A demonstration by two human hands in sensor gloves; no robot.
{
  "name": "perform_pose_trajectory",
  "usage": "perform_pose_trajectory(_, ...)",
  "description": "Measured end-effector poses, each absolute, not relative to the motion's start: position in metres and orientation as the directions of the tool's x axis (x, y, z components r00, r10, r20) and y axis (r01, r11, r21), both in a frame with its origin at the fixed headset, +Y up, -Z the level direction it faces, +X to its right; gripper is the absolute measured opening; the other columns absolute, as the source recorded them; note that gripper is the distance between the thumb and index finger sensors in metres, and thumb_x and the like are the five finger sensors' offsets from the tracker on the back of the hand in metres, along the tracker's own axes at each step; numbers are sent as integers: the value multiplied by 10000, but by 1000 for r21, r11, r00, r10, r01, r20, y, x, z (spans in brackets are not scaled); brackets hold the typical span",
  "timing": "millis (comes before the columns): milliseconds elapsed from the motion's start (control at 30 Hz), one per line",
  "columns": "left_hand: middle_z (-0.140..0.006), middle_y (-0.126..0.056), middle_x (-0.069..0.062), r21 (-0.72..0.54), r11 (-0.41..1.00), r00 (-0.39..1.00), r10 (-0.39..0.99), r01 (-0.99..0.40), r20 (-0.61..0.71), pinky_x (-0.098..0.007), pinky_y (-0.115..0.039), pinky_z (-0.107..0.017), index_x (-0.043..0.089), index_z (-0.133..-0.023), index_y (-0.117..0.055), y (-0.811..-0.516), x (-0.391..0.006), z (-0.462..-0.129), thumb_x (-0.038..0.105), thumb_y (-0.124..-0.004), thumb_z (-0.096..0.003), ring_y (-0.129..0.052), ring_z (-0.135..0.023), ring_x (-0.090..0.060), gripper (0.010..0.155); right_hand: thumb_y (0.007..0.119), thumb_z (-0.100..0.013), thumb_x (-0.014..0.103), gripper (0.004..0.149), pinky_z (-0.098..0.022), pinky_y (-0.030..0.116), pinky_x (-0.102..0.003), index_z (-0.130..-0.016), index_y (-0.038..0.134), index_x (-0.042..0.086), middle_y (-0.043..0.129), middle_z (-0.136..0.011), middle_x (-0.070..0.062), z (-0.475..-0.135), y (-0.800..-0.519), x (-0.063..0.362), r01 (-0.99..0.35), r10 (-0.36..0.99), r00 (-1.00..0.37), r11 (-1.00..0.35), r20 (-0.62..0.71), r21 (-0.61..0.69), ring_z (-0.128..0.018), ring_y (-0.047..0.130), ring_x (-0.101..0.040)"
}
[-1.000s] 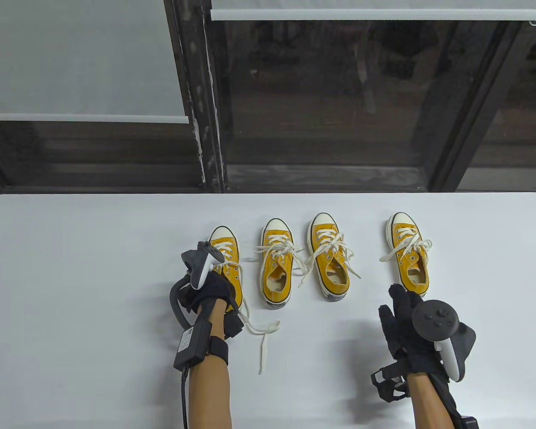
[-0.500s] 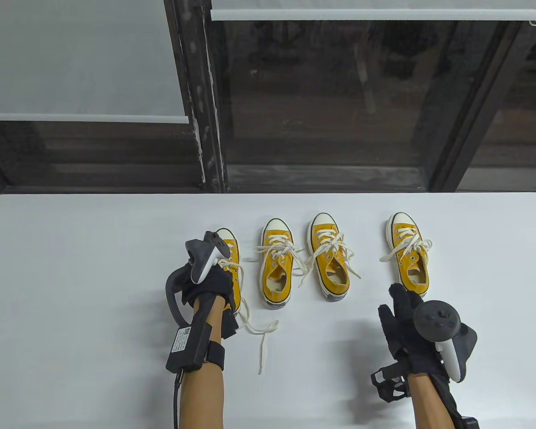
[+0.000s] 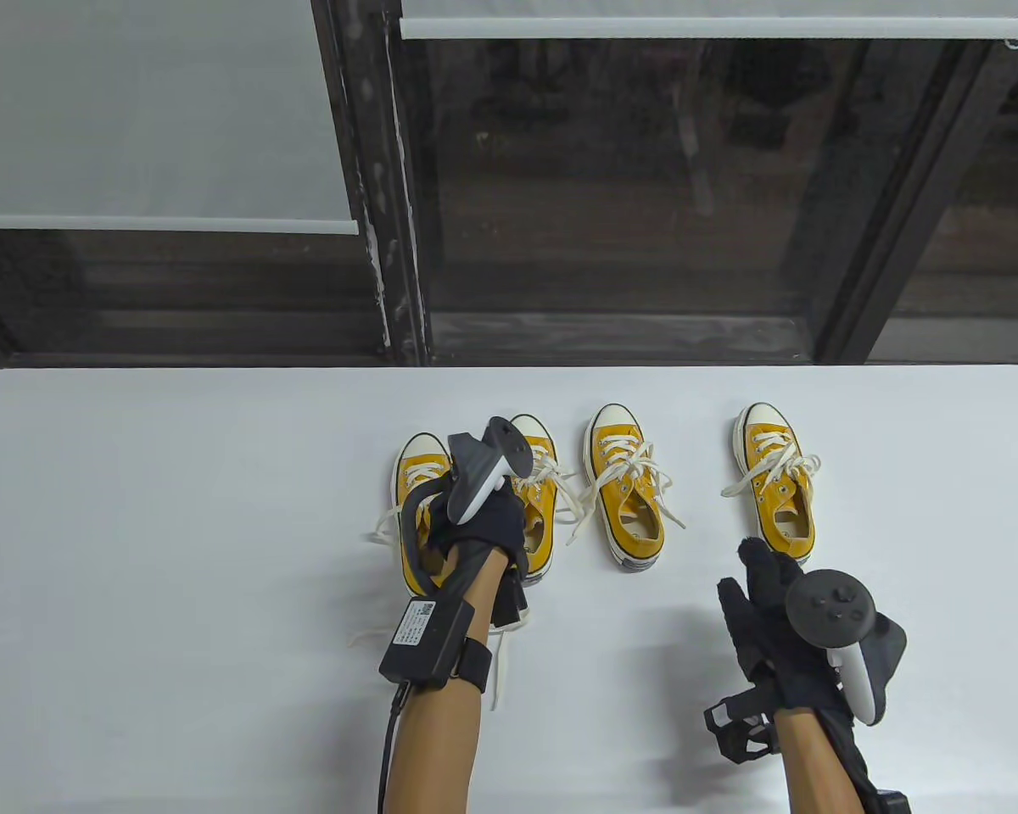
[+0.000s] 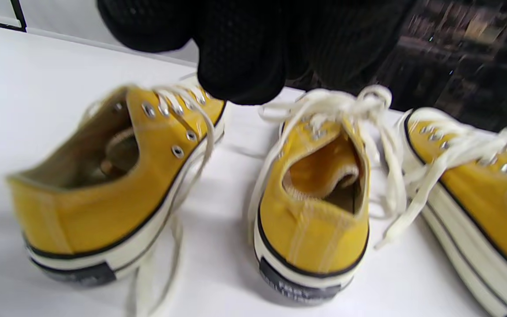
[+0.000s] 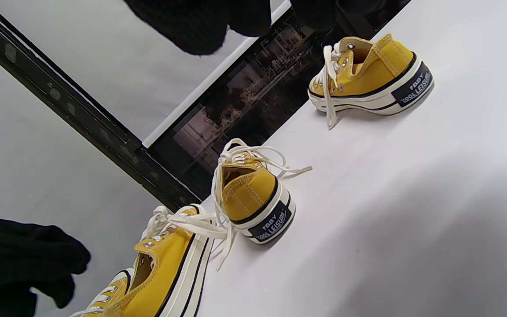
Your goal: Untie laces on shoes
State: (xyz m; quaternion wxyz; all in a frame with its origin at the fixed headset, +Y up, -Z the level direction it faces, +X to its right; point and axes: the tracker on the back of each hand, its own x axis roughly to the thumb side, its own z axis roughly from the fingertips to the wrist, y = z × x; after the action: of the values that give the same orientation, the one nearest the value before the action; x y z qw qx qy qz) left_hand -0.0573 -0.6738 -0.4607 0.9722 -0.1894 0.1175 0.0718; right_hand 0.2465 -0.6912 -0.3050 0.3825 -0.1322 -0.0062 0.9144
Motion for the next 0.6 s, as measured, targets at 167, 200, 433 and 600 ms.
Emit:
perform_pose_trajectory(167, -994, -833, -25, -424, 902, 951, -63, -76, -304, -343, -802, -438, 225, -1104, -606, -701, -45, -473, 508, -845, -524, -897, -460, 25, 689, 641, -654, 397, 628, -718, 340, -707, -1186, 388, 180, 321, -1168, -265, -305, -691, 246, -694, 698, -677, -711, -234, -113, -1062, 311, -538)
perform_pose_trajectory(200, -989, -835, -22, -432, 899, 946, -80, -68, -315, -340, -802, -432, 224, -1108, -596, -705, -44, -475, 514, -850, -519, -894, -454, 29, 705, 640, -655, 395, 627, -718, 341, -707, -1186, 387, 179, 325, -1165, -268, -305, -691, 246, -693, 697, -678, -712, -234, -111, -1061, 313, -540)
perform_pose_trajectory(433, -896, -863, 30, -458, 888, 935, -139, -28, -327, -335, -799, -440, 230, -1086, -600, -722, -39, -481, 525, -809, -543, -885, -440, 39, 653, 640, -655, 397, 627, -720, 353, -702, -1186, 389, 180, 321, -1167, -265, -305, -691, 245, -689, 692, -682, -716, -236, -108, -1060, 326, -536)
perform_pose_trajectory(600, -779, -913, 32, -438, 897, 938, -99, -60, -333, -325, -828, -395, 181, -1015, -674, -721, -40, -479, 405, -734, -615, -909, -381, 51, 462, 642, -655, 396, 624, -721, 361, -697, -1186, 392, 183, 321, -1166, -267, -305, -691, 244, -690, 691, -684, -717, -236, -101, -1058, 335, -536)
